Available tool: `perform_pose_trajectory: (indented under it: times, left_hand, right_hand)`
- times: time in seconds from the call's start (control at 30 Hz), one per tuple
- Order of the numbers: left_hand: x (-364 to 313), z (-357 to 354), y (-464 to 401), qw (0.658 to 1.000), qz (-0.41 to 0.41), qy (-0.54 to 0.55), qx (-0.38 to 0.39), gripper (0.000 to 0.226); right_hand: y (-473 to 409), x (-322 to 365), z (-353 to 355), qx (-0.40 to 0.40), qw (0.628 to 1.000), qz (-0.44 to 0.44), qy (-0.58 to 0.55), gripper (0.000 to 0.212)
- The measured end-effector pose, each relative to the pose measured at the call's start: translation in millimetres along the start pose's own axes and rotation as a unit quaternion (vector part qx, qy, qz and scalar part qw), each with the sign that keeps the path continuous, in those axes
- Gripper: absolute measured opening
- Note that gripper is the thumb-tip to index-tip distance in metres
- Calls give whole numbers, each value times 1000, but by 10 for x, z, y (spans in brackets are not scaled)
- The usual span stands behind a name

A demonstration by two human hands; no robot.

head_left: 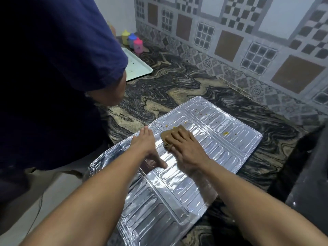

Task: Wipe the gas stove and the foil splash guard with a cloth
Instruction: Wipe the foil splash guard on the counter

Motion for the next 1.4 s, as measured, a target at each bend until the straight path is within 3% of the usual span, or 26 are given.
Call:
perform_pose_trajectory:
  times: [0.1,0.23,0.5,0.57,0.67,0.73,1.0,1.23,1.33,1.4]
  left_hand:
    - [-9,15,16,1000,-3,-17,-2,163]
    - [-25,19,30,1000,5,-21,11,161]
    - [-13,48,68,999,5,-38,20,158]
    - [-17,40,83,999,11,-41,23,157]
    - [-28,22,61,999,13,-44,24,159]
    - [-22,20,36,999,14,-43,24,160]
    - [-18,37,-11,999,5,-34,32,161]
    - [-89,8,8,999,11,-29,32,157]
    - [-131,17,13,997,9,-35,68,135]
    - [-163,71,14,994,6,-44,95,127]
  right_hand:
    - [-210,-63,-72,37,999,29,27,53]
    - [-567,-193,-34,49,998,-3,30,52]
    - [-692,-1015,197,-21,978,-210,-3,48]
    - [-680,-764,136,-27,985,-169,-26,44]
    - [-642,-212,-22,6,999,-37,1,49]
    - [-675,-224,-36,19,999,-32,15,51]
    - [-465,-1284,276,-47,953,-298,-21,48]
    - [48,-1073,177,-70,925,-369,-61,45]
    - [316,-1127,268,-85,906,-410,-59,44]
    - [469,-1220,433,-136,881,-438,-113,31]
Point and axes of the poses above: each hand's wrist, its own y-axis away from the middle knuckle, its own z-axis out of the back of the hand, x = y × z, the point moved 9 cm from there along -y, towards the middle knuckle, and after that the axes turned 6 degrees about x, right-handed, at the moved point
